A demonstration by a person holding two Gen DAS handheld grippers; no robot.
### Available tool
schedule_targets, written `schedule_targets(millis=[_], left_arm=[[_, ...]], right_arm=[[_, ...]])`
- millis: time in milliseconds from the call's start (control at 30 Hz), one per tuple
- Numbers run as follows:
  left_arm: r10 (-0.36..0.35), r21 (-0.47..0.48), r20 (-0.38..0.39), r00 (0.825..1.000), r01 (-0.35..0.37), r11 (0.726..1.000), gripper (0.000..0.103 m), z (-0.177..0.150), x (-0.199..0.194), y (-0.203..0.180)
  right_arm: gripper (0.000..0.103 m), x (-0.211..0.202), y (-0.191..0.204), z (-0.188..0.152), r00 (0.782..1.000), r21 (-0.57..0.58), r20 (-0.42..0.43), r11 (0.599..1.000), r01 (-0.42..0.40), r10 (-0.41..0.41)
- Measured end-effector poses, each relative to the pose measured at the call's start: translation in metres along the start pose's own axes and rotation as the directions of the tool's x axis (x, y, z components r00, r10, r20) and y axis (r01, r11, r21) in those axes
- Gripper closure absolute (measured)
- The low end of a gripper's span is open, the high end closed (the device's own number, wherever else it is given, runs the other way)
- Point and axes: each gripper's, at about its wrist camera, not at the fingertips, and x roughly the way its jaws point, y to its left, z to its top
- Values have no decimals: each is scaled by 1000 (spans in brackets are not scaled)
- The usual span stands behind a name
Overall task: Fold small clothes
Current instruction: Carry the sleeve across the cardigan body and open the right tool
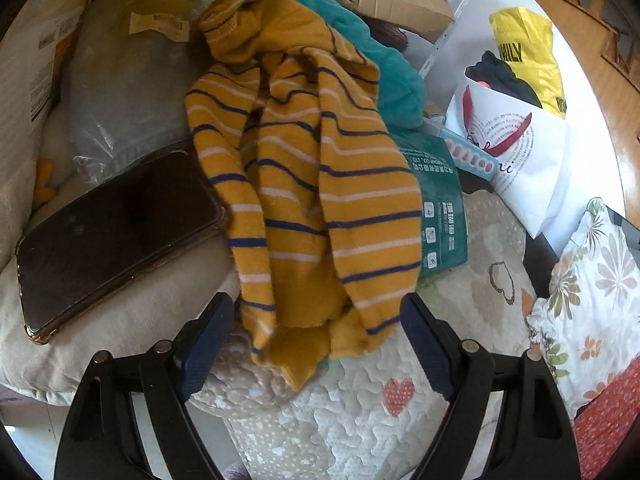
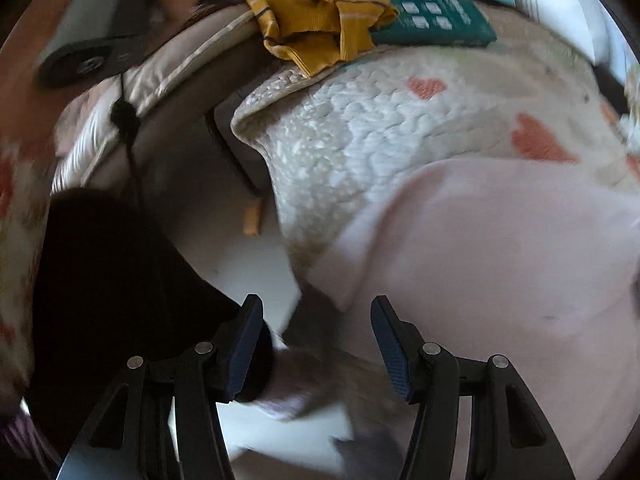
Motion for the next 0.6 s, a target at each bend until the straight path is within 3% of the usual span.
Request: schedule_targets(millis=[67, 100, 133, 233, 400, 533, 600], left_arm=[[-7, 3, -11, 1000, 7, 1000, 19, -1, 2, -1], [-11, 5, -15, 1000, 11, 1000, 19, -2, 3, -2], [-14, 8, -19, 1000, 14, 1000, 19, -2, 4, -2], [-20, 10, -24, 1000, 20, 1000, 19, -3, 5, -6], [-48, 34, -45, 998, 50, 998, 19, -10, 8, -21], [-86, 89, -75, 993, 93, 992, 19, -22, 8, -45], [-110, 125, -82, 991, 120, 985, 19, -30, 6, -60]], right_arm=[[50, 19, -2, 4, 1000, 46, -22, 999, 9, -8], [80, 24, -2, 4, 1000, 68, -24, 998, 8, -6], [98, 28, -6, 4, 999, 100, -36, 995, -4, 7], [98, 17, -22, 7, 999, 200, -11, 979, -43, 47], [98, -80, -60, 15, 986, 291, 159, 957, -1, -47], [98, -193, -121, -10, 933, 424, 277, 901, 96, -229], [98, -231, -147, -28, 904, 488, 279, 858, 158, -325]])
